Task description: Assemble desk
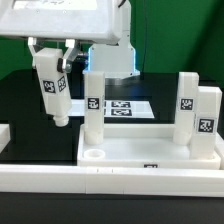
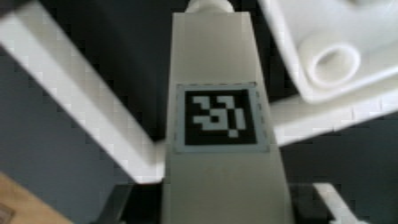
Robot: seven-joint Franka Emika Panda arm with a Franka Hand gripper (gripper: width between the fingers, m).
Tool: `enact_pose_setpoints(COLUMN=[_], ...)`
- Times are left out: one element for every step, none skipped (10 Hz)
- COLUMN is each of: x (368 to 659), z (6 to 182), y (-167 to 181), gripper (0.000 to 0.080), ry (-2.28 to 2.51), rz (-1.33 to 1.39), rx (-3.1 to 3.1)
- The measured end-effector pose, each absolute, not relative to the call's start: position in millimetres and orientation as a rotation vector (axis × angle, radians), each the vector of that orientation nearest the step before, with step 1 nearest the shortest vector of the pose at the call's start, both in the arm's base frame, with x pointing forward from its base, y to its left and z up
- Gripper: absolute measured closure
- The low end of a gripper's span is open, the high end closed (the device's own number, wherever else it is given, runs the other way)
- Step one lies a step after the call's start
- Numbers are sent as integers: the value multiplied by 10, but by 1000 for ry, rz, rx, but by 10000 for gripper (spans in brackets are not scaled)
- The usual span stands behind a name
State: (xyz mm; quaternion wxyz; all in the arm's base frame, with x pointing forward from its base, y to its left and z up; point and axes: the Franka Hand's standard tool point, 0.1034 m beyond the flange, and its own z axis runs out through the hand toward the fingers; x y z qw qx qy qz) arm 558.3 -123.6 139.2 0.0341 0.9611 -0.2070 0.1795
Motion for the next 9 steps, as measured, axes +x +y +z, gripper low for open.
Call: enact_pose_setpoints(x=[5614, 5643, 5631, 5629, 5630, 5656, 5713, 5828, 5953], z=[1393, 1414, 1402, 1398, 1397, 1404, 1406, 1410, 1418], y=[-1188, -1177, -1183, -1183, -1178, -1122, -1063, -953, -803], gripper=[509, 509, 509, 509, 509, 509, 509, 509, 509], ry=[-585, -586, -590, -589, -589, -576, -559, -544, -517], rz=[525, 524, 522, 520, 521, 530, 538, 553, 572], rx=[2972, 2977, 2976, 2976, 2976, 2979, 2982, 2987, 2994])
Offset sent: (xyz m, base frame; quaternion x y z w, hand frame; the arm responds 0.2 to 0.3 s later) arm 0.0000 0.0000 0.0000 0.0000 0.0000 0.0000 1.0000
